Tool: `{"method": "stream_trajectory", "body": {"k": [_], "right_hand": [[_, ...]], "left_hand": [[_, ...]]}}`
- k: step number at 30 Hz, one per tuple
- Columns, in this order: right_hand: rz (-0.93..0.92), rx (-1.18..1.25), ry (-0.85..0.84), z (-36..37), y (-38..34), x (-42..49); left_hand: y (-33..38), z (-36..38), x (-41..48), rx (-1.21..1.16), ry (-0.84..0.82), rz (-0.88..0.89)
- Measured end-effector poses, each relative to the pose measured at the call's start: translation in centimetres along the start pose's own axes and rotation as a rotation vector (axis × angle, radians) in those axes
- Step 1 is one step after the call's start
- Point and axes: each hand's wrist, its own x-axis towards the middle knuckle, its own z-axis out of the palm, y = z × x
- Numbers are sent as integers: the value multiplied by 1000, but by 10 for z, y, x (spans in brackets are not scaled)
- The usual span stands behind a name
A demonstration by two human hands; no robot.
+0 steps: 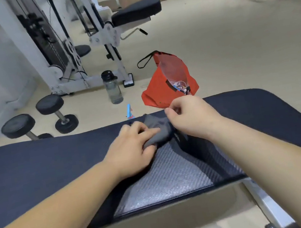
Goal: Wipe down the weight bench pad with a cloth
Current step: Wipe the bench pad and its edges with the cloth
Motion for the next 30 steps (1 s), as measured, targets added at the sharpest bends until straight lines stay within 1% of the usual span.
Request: {"method": "stream_trajectory", "body": {"k": [2, 4, 6, 7, 8, 9, 11, 13, 14, 15, 16, 17, 19, 20, 21, 22, 23, 25, 26, 27, 28, 29, 30], "right_hand": [[-32, 15, -35, 10, -20, 2], [-50, 14, -59, 17, -34, 3], [-67, 20, -87, 25, -45, 4], [-78, 22, -102, 29, -50, 4], [-89, 21, -116, 32, -55, 4], [-99, 18, -130, 35, -61, 4], [-128, 8, -155, 40, -73, 3], [-166, -6, -165, 45, -80, 1], [-190, -15, -168, 48, -82, 0], [-212, -26, -172, 49, -83, -2], [-232, -38, -179, 50, -83, -4], [-238, -37, -190, 49, -82, -6], [-227, -8, -212, 45, -76, -11], [-222, -1, -213, 42, -72, -12], [-217, -4, -207, 38, -68, -12], [-212, -6, -194, 36, -63, -12], [-207, -2, -177, 34, -60, -11], [-200, 16, -154, 33, -56, -11], [-199, 22, -153, 33, -55, -11], [-205, 26, -154, 33, -57, -11], [-213, 32, -154, 34, -58, -12], [-223, 47, -154, 33, -61, -12], [-227, 83, -158, 33, -64, -13]], "left_hand": [[-46, -12, -18, 55, 69, -259], [-72, -21, -45, 97, 131, -515], [-70, -23, -72, 73, 202, -733], [-59, -21, -83, 77, 218, -785], [-44, -16, -93, 104, 218, -773], [-26, -11, -102, 135, 221, -691], [11, -3, -121, 129, 216, -392], [16, -9, -129, 18, 85, -83], [4, -19, -125, -14, 8, 4], [-11, -26, -120, -11, -51, 20], [-27, -30, -115, 23, -60, -28], [-42, -32, -109, 48, -32, -146], [-51, -32, -96, 12, 70, -517], [-44, -30, -90, -3, 116, -663], [-30, -25, -85, 19, 139, -739], [-12, -19, -83, 52, 150, -749], [9, -11, -84, 64, 171, -690], [52, 4, -95, 30, 213, -455], [70, 8, -104, -3, 186, -327], [80, 7, -111, -60, 130, -222], [82, 2, -116, -142, 65, -163], [78, -7, -119, -254, 12, -152], [71, -18, -120, -386, -5, -176]]}}
